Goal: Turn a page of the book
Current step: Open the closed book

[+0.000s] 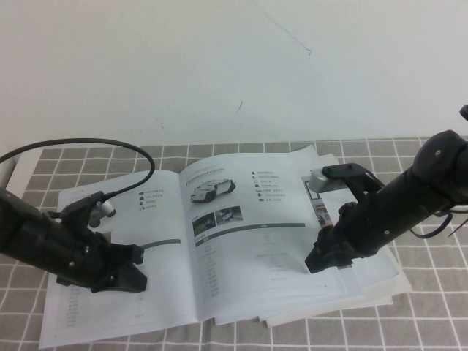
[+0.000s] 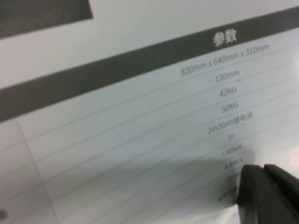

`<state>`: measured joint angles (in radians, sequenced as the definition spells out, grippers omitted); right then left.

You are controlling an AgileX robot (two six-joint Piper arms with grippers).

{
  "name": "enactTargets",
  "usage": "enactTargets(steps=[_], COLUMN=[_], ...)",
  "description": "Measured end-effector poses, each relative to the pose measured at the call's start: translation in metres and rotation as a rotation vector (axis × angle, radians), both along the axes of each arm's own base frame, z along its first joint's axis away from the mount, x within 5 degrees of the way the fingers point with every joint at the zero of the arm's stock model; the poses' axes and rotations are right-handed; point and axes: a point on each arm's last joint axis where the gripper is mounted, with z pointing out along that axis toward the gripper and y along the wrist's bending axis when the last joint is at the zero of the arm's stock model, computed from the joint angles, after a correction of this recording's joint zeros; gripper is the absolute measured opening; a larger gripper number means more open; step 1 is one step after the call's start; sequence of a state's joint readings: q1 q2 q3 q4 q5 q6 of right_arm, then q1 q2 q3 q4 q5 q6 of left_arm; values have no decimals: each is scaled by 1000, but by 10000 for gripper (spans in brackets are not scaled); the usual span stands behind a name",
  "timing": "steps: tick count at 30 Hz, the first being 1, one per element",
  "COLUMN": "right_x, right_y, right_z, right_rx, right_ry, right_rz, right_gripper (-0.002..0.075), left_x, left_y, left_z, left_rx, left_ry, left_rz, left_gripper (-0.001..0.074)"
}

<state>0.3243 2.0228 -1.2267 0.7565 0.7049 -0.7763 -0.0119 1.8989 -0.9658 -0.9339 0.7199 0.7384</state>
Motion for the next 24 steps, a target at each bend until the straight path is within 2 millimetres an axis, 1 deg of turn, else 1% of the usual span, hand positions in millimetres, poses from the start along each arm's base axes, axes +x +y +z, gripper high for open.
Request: enactTargets(steps=[10, 18, 21, 24], right_x=[0, 1, 2, 2], right_y=[2, 7, 6, 1], right_z=[1, 5, 4, 1], right_rx=[30, 96, 79, 13], right_ry=[3, -6, -20, -23], right_rz=[-4, -9, -3, -6], right_gripper=[333, 333, 333, 333], left_x=[0, 0, 0, 0], left_y=[0, 0, 0, 0], left_z=[0, 0, 0, 0], left_rx=[-1, -1, -2, -2], left_ry=[0, 0, 1, 1], left_rz=[1, 1, 0, 0], left_gripper=[-4, -4, -4, -4])
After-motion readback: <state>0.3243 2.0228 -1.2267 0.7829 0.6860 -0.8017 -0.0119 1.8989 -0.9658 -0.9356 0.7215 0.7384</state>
